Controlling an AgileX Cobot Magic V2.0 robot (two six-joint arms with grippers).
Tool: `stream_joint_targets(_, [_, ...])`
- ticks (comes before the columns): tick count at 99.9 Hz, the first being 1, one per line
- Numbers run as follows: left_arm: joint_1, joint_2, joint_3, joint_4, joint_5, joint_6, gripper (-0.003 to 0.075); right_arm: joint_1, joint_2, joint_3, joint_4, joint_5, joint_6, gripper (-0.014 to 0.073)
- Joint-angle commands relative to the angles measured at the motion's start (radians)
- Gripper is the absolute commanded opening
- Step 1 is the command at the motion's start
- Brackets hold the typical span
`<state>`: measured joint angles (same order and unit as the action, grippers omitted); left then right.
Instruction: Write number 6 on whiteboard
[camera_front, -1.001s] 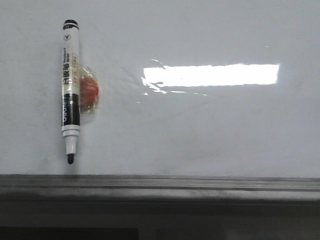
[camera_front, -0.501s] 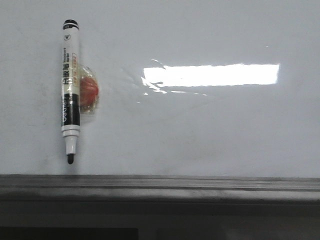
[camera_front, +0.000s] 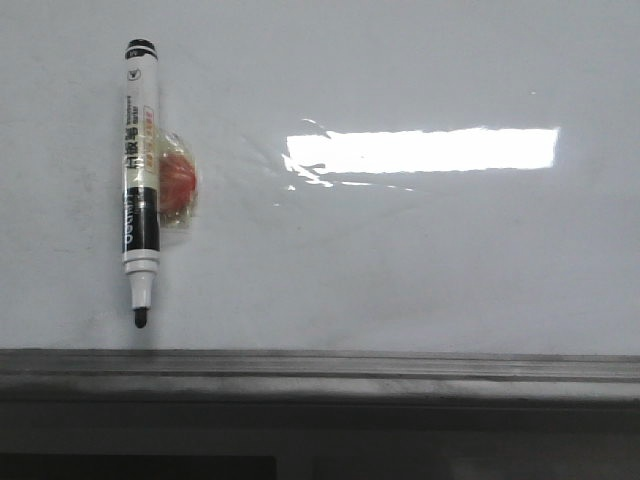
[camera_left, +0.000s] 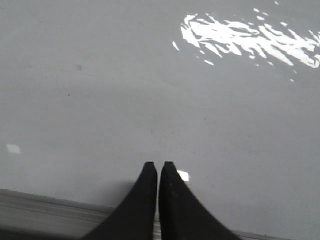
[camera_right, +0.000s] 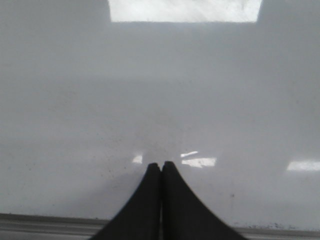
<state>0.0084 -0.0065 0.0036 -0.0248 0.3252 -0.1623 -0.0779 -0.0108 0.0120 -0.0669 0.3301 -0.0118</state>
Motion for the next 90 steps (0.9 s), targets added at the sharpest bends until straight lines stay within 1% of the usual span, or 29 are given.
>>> stream_joint_targets(1, [0.003,-0.03,0.044,-0.007,-0.071,0.0,-0.0019,-0.006,-0.019,0.028,-0.002,-0.028,-0.006,-0.0064])
stream_joint_targets(73, [0.003,-0.03,0.044,-0.007,-0.071,0.0,-0.0019,-0.006,-0.019,0.028,-0.002,-0.028,-0.006,-0.0064])
stream_joint_targets(90, [0.003,-0.03,0.044,-0.008,-0.071,0.0,-0.0019,-0.006,-0.019,0.028,0.0,-0.115,-0.006,-0.0064])
